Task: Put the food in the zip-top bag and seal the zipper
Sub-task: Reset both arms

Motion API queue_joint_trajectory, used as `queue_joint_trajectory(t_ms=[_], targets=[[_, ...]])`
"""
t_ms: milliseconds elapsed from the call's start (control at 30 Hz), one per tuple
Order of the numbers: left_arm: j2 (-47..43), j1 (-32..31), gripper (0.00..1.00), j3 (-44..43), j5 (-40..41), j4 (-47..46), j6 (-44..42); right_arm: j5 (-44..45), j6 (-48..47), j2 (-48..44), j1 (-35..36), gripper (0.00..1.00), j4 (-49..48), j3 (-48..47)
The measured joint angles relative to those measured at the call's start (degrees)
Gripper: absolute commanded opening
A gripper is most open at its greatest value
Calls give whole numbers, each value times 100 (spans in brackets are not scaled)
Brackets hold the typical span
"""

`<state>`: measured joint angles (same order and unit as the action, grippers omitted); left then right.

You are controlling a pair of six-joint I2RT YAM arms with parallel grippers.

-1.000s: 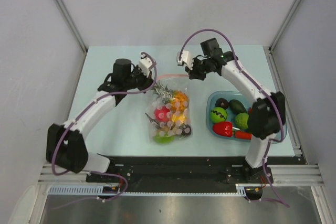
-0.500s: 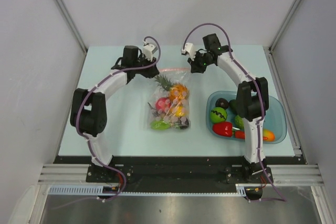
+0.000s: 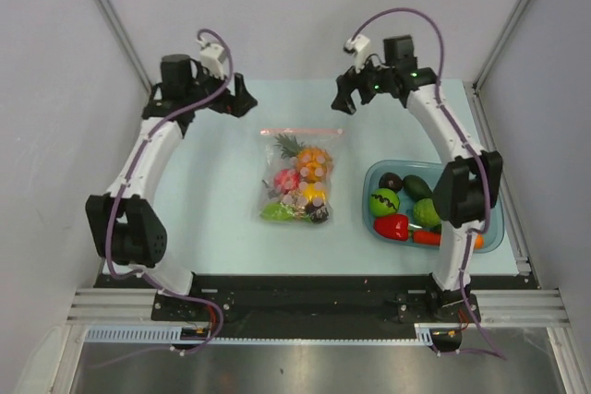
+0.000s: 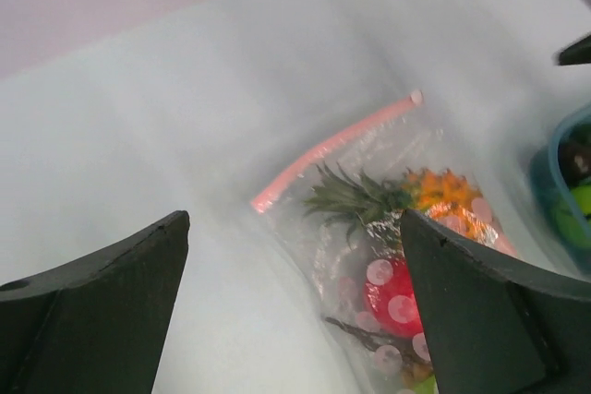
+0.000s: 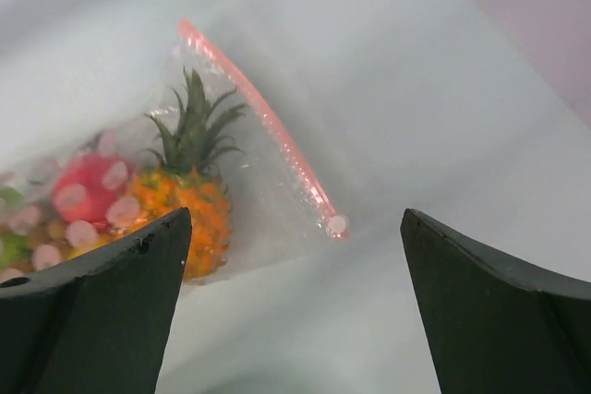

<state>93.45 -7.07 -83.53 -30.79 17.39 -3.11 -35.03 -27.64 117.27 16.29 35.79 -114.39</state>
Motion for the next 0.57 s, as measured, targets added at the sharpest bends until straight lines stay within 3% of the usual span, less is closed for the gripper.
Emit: queue_joint_trajectory(t_ms=[133,267,400,567], targets=[[-188,603,100,-973,-120,800,42,-142,1095,-962,-439,100,-437,402],[-326,1169,100,-1285,-254,1370,208,-267,1982,-1867,-1104,100,-898,1137],[-627,1425,100,-785,-157,1759,273,-387,2632,-2562,-1897,100,-1163,2382],[-1178,1384,100,273,17,2031,289,-404,2767,-2612,-2511,100,-905,2962]])
